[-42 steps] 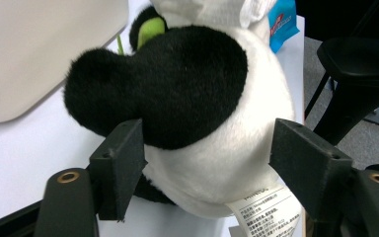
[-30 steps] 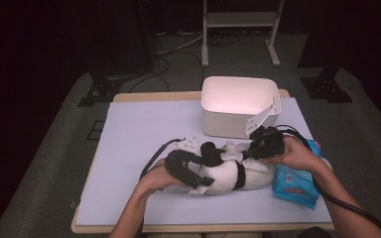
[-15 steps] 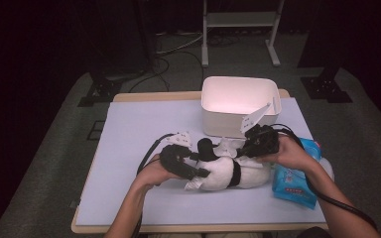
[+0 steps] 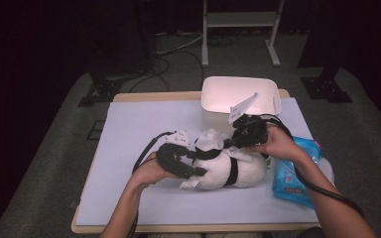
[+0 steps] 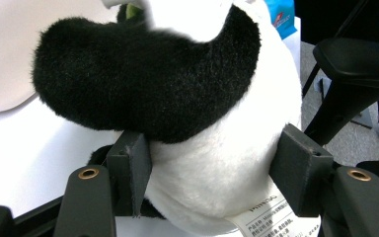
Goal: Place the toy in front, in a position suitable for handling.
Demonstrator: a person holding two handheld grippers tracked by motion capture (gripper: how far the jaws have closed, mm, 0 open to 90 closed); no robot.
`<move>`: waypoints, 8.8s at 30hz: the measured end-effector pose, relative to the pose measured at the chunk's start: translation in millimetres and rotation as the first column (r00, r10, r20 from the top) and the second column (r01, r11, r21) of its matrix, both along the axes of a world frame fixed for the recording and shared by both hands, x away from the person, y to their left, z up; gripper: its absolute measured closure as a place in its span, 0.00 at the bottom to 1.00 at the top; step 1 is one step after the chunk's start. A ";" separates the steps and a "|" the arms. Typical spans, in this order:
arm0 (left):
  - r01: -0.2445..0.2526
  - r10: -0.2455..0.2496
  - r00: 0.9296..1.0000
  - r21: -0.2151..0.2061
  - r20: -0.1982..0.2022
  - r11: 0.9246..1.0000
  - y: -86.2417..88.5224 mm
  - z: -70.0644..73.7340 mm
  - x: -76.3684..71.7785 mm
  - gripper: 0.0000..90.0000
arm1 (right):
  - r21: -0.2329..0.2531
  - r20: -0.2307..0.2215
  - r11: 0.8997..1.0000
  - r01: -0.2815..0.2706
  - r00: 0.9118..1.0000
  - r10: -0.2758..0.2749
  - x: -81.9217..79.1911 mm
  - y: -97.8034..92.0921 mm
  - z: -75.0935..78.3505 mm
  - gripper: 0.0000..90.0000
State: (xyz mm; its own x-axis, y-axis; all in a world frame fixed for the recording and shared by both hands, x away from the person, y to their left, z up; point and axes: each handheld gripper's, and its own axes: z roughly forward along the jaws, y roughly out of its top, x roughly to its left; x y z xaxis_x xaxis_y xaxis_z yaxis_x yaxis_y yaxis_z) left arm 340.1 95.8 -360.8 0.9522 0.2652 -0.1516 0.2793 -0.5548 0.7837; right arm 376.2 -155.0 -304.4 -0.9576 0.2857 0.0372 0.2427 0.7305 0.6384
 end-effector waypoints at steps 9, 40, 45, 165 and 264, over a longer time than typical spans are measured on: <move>0.006 -0.006 1.000 -0.004 -0.004 1.000 2.7 -1.9 1.9 0.43 | -0.034 -0.019 0.999 0.042 0.999 -0.042 -0.6 -25.4 -2.7 0.95; 0.013 -0.013 0.999 0.017 0.036 1.000 -2.0 15.5 -0.3 0.49 | -0.027 -0.031 1.000 0.015 0.999 -0.016 -6.8 -23.4 1.3 0.95; 0.017 -0.018 0.999 0.021 0.027 1.000 -4.4 11.6 -0.8 0.48 | -0.020 -0.018 1.000 -0.007 1.000 0.006 -2.8 -7.9 9.6 0.95; -0.031 0.030 1.000 -0.042 -0.007 0.999 -11.8 -16.6 4.4 0.32 | 0.003 -0.121 0.998 0.067 0.990 -0.066 -5.5 -52.7 -24.4 0.96; 0.020 -0.019 1.000 -0.086 0.011 0.996 -33.7 12.5 13.6 0.31 | 0.127 -0.009 0.990 0.065 0.998 -0.065 -18.0 -67.3 43.9 0.96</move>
State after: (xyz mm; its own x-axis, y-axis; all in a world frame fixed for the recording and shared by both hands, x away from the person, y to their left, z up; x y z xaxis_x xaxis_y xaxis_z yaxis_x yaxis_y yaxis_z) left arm 353.7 62.1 -348.3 0.9586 0.2330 -0.1634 0.2610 -0.4907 0.8313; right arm 358.2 -222.3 -260.5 -0.9369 0.3398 0.0820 0.2903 0.6257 0.7240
